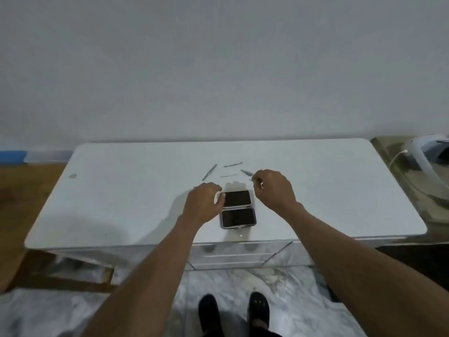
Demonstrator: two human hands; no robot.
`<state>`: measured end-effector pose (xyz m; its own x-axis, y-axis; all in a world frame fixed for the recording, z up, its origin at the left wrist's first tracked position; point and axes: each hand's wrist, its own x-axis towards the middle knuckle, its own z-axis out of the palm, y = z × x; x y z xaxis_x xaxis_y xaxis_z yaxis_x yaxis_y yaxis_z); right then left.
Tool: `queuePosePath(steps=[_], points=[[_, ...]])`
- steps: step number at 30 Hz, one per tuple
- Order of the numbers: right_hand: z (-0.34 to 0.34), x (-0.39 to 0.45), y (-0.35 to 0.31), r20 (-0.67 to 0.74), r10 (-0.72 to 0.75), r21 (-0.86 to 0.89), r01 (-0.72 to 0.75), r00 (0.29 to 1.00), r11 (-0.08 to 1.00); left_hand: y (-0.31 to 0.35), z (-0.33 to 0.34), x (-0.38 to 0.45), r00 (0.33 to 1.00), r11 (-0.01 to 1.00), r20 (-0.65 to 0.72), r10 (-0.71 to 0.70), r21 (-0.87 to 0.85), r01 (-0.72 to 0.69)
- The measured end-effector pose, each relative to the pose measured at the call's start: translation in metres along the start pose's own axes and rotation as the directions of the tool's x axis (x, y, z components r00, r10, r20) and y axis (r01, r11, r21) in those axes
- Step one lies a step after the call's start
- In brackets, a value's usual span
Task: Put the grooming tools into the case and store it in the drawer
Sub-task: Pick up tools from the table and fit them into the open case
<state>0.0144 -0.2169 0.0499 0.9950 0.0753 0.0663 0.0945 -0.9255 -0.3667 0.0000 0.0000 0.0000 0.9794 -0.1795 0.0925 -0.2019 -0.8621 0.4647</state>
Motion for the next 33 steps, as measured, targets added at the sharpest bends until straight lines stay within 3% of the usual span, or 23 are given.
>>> queuePosePath(steps=[5,10,19,33], points=[[0.032,0.003,0.028,0.079,0.144,-0.008,-0.143,0.987,0.99,-0.022,0.046,-0.018,0.999,0.999,0.018,0.043,0.011,-0.044],[0.053,0.018,0.046,0.062,0.226,0.018,-0.228,0.972,0.974,-0.036,0.074,-0.029,0.997,0.997,0.005,0.072,0.003,-0.072],[0.065,0.046,0.066,-0.07,0.36,0.098,-0.353,0.93,0.931,-0.042,0.081,-0.031,0.99,0.989,0.032,0.134,0.053,-0.136],[0.082,0.074,0.076,-0.022,0.412,0.068,-0.41,0.911,0.909,-0.043,0.081,-0.029,0.99,0.988,0.057,0.126,0.086,-0.131]])
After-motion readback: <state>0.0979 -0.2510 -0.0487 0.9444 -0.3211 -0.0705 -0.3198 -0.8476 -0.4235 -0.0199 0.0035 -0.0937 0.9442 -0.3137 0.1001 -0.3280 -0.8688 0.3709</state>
